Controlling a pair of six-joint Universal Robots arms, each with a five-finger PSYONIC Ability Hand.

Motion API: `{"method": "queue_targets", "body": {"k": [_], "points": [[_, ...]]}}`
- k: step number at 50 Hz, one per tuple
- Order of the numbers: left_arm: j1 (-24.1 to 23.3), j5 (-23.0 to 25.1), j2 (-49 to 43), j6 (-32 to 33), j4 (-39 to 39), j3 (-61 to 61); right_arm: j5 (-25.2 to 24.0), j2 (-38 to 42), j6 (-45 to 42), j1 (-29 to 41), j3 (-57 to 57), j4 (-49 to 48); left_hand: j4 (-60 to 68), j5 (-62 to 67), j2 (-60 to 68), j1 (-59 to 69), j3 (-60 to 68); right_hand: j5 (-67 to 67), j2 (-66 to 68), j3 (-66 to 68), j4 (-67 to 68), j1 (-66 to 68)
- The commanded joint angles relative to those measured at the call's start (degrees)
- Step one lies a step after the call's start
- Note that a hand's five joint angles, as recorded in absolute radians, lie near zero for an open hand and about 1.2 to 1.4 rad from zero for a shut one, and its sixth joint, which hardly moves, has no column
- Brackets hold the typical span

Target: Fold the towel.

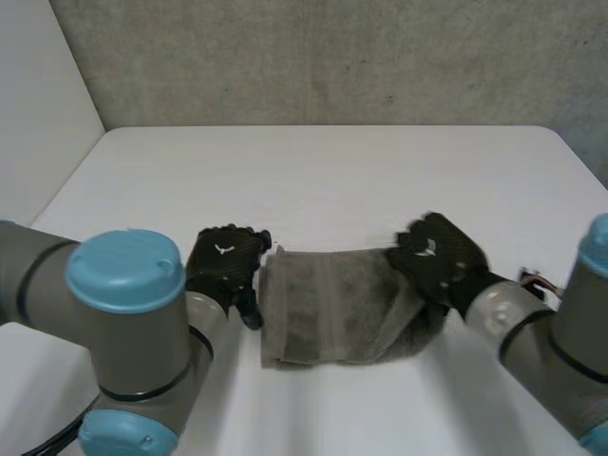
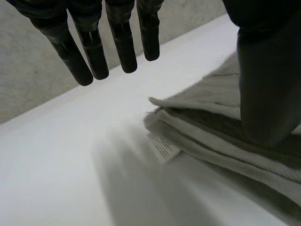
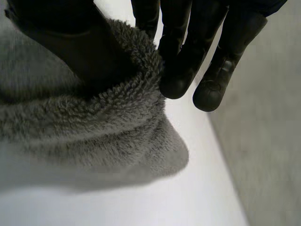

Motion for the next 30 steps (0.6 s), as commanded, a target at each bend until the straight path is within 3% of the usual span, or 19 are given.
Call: {"method": "queue_targets", "body": {"k": [1, 7, 12, 13, 14, 16, 20, 23, 30], "points": [[6.99, 0.25, 8.53, -0.04, 0.05, -2.92, -0.26, 7.60, -1.75, 16.43, -12.71, 2.80, -2.73, -13.68, -2.77, -2.84, -3.26, 3.54, 6.39, 3.21, 3.04, 5.61], [11.39, 0.78, 13.11, -0.21, 0.22, -3.89, -1.84, 18.60, -5.70, 25.41, -20.80, 7.00, -2.90, -13.84, -2.93, -3.01, -3.43, 3.54, 6.39, 3.21, 3.04, 5.61], [12.28, 0.87, 13.91, -0.21, 0.31, -4.33, -2.90, 22.57, -6.59, 26.31, -23.10, 9.74, -2.90, -13.84, -2.93, -3.01, -3.43, 3.54, 6.39, 3.21, 3.04, 5.61], [12.28, 1.05, 13.83, -0.21, 0.31, -4.42, -2.90, 22.58, -6.06, 26.13, -23.10, 9.22, -2.90, -13.84, -2.93, -3.01, -3.43, -5.56, -2.71, -5.89, -6.06, -3.49], [12.28, 1.05, 13.82, -0.21, 0.31, -4.42, -2.90, 22.58, -6.06, 26.13, -23.10, 9.22, -2.90, -13.84, -2.93, -3.01, -3.43, -5.65, -2.80, -5.98, -6.15, -3.58], [12.37, 1.05, 13.74, -0.21, 0.66, -4.51, -2.28, 21.36, -3.52, 26.04, -21.79, 7.56, -2.90, -13.84, -2.93, -3.01, -3.43, -49.32, -46.47, -49.64, -49.81, -47.24], [12.02, 1.31, 12.95, -0.21, 0.75, -3.98, -2.28, 15.67, 0.95, 24.56, -18.73, 6.15, -3.07, -14.01, -3.10, -3.18, -3.60, -54.24, -51.40, -54.57, -54.74, -52.17], [11.49, 2.36, 11.90, -0.30, 0.84, -3.11, -2.28, 10.12, 6.75, 21.57, -15.12, 4.04, -3.07, -14.01, -3.10, -3.18, -3.60, -66.46, -63.61, -66.79, -66.96, -64.39], [7.62, 4.39, 8.11, -2.41, 0.84, 1.38, -2.19, 2.54, 19.17, 17.60, -9.83, 1.66, -3.07, -14.01, -3.10, -3.18, -3.60, -66.46, -63.61, -66.79, -66.96, -64.39]]}}
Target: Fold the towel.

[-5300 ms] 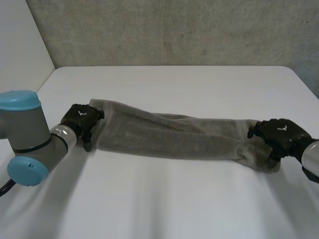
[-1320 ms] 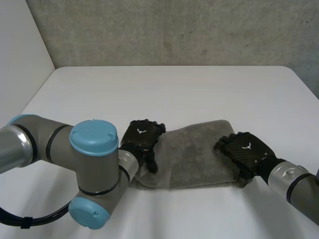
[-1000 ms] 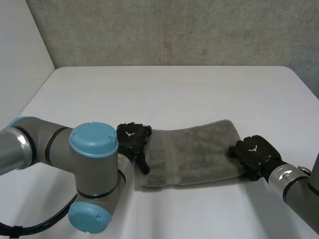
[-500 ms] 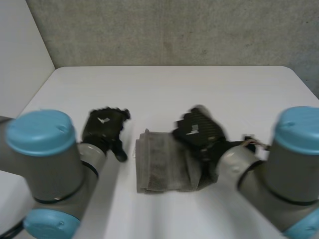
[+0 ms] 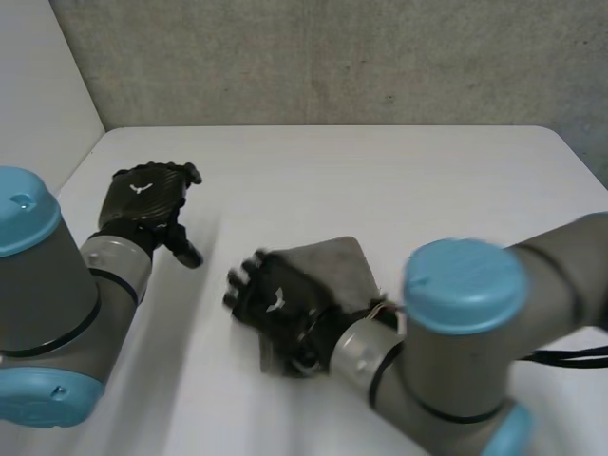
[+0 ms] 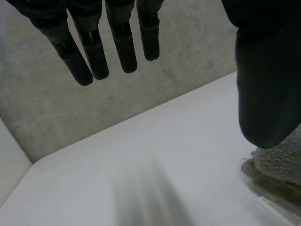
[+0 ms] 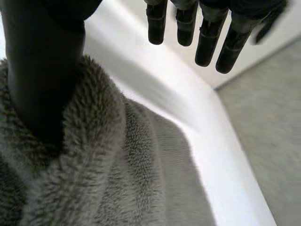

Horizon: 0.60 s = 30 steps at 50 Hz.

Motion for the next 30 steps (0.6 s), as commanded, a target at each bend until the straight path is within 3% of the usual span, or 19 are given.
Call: {"method": "queue_targets", "body": {"k": [1, 13, 24, 30], "points": [[-4.68, 2.01, -4.61, -3.07, 0.02, 5.26, 0.54, -10.06, 15.52, -6.16, 6.92, -2.75, -3.04, -13.72, -3.08, -3.15, -3.50, -3.74, -4.32, -4.06, -4.83, -3.67], [-9.43, 2.01, -14.19, -13.18, -0.24, 11.68, -0.24, -9.98, 33.81, -18.91, 8.86, -1.61, -2.54, -13.21, -2.58, -2.65, -2.99, -3.74, -4.32, -4.06, -4.83, -3.67], [-11.45, 2.18, -17.98, -13.54, -0.33, 11.51, -0.42, -9.45, 36.12, -21.03, 8.33, -1.52, -2.71, -13.38, -2.75, -2.82, -3.16, -3.74, -4.32, -4.06, -4.83, -3.67], [-13.21, 1.57, -22.02, -12.83, -0.77, 10.81, -0.51, -3.30, 37.35, -20.41, 8.07, -1.52, -2.54, -13.21, -2.58, -2.65, -2.99, -3.74, -4.32, -4.06, -4.83, -3.67]]}}
